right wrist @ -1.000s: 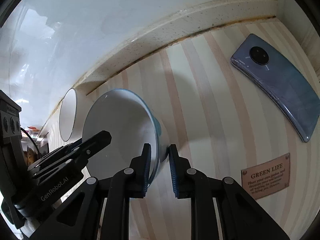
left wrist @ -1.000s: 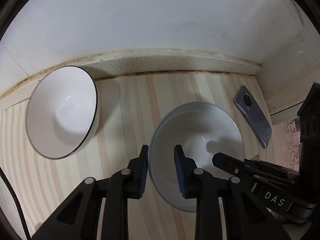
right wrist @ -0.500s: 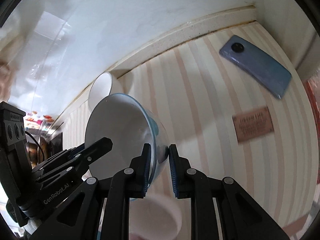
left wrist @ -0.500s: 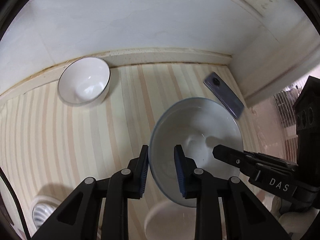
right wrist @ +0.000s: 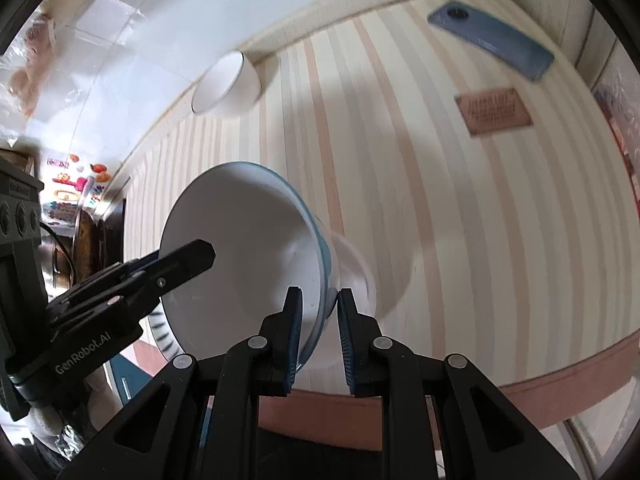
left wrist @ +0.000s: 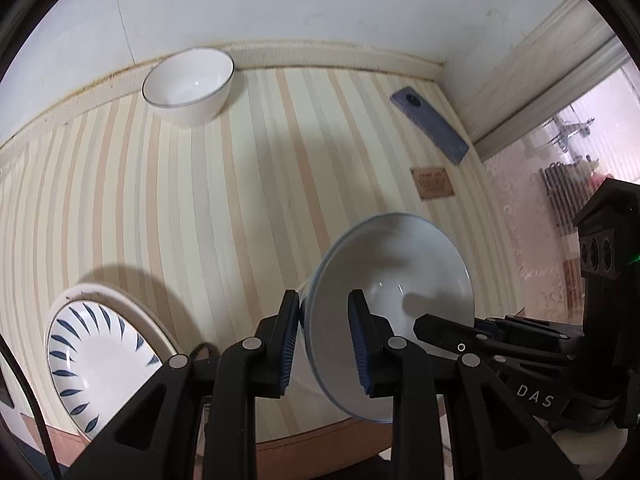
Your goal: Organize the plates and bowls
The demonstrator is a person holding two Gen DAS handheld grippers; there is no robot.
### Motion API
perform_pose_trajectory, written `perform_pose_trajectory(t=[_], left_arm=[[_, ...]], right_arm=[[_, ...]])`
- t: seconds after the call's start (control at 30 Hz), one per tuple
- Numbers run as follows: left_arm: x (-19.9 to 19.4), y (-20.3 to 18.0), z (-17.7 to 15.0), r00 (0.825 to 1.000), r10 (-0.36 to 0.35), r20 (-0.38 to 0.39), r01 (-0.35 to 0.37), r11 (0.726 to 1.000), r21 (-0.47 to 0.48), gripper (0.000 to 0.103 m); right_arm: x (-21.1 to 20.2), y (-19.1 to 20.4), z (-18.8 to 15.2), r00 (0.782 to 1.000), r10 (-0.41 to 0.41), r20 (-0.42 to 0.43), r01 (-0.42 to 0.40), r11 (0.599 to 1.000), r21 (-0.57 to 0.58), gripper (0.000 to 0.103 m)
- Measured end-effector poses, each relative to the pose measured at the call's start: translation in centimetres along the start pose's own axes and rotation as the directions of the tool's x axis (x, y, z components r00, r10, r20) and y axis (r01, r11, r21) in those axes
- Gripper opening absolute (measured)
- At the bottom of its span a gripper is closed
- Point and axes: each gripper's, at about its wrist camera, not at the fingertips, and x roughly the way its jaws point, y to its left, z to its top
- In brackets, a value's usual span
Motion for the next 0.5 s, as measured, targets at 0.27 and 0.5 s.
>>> perform_pose_trajectory(t=[0.27,0.5], left_arm=[[2.5,0.1,-1.5,0.998,0.045,-0.051,-0.044,0.999,0.024,0.023],[3.5,0.2,-2.1,0.995,0.076,-0.071,-0.074,0.997,0.031,0.023]], right_arm=[[2.2,-1.0,-1.4,0.999,-0.018,-0.040,0.018,1.000,0.010,0.020],[3.1,-1.0,-1.1,0.998,-0.035,-0.058,0.035,0.999,0.002,0.020]])
